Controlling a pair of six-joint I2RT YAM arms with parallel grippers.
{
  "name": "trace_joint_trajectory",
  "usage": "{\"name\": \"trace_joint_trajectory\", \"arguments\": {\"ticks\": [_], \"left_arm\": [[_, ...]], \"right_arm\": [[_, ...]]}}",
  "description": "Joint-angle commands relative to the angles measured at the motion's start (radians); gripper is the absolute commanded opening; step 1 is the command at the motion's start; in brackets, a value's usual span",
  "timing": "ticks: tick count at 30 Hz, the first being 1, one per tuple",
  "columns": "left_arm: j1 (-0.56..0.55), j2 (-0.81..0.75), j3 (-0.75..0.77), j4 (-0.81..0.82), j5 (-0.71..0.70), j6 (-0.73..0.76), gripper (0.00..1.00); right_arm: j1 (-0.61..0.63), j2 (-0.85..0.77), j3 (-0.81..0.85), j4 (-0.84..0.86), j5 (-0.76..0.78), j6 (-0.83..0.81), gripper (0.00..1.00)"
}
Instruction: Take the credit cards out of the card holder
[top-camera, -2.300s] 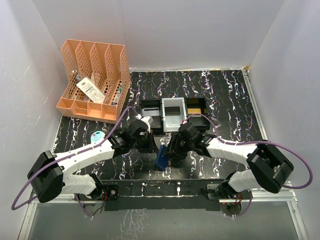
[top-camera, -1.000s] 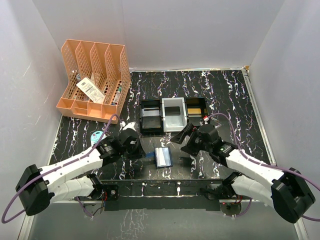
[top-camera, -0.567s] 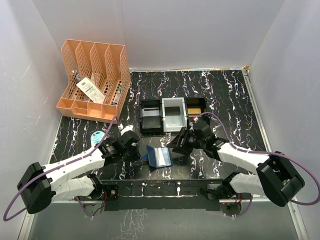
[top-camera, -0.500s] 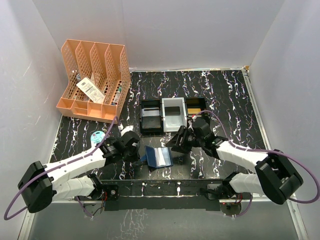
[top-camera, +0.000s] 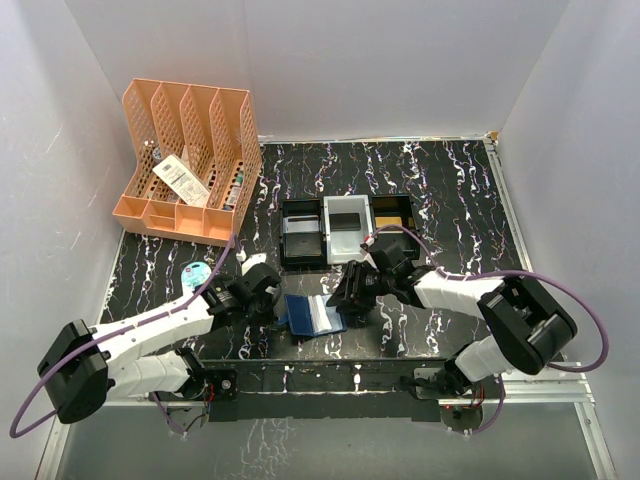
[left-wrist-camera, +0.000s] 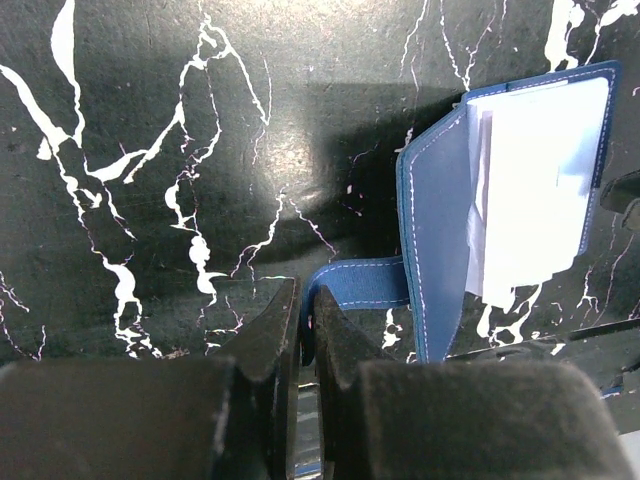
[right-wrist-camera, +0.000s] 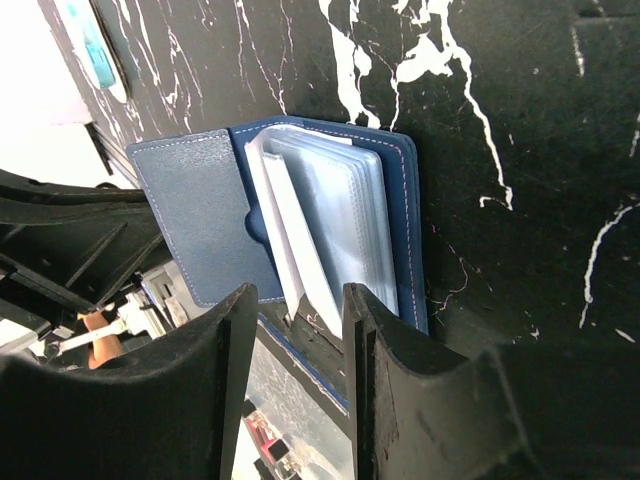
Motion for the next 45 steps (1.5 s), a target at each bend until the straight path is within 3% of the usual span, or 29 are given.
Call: {"name": "trace_joint_trajectory", "arguments": {"ticks": [1,14,18,23,31,35,41,45], "left_arm": [[-0.002,0.011,0.019,-0.034,-0.022,0.017,0.0],[-0.001,0.015,0.018,-0.024,-0.015,0.021,0.0],[-0.002,0.02,0.018,-0.02,-0.012,0.025,0.0],[-0.001,0.029,0.017,-0.009,-0.001,0.029,0.0],[-0.001,0.037,0.018,0.001,0.006,0.029,0.0],[-0.001,0.04,0.02,0.001,0.007,0.031,0.0],[-0.001,0.044,0.025,0.001,0.006,0.033,0.0],[-0.001,0.043,0.024,-0.001,0.007,0.033,0.0]], "right_arm": [[0.014,0.026,0.046,0.015,-0.025,-0.032,0.38],[0.022,0.067,0.056,-0.031,-0.007,-0.061,0.41],[0.027,0.074,0.057,0.001,-0.044,-0.059,0.38],[0.031,0.073,0.071,-0.003,-0.043,-0.06,0.26],[0.04,0.064,0.114,-0.069,-0.026,-0.101,0.21],[0.046,0.068,0.134,-0.104,-0.015,-0.122,0.22],[0.055,0.062,0.187,-0.235,0.103,-0.145,0.31],[0.055,0.064,0.193,-0.233,0.087,-0.181,0.31]]}}
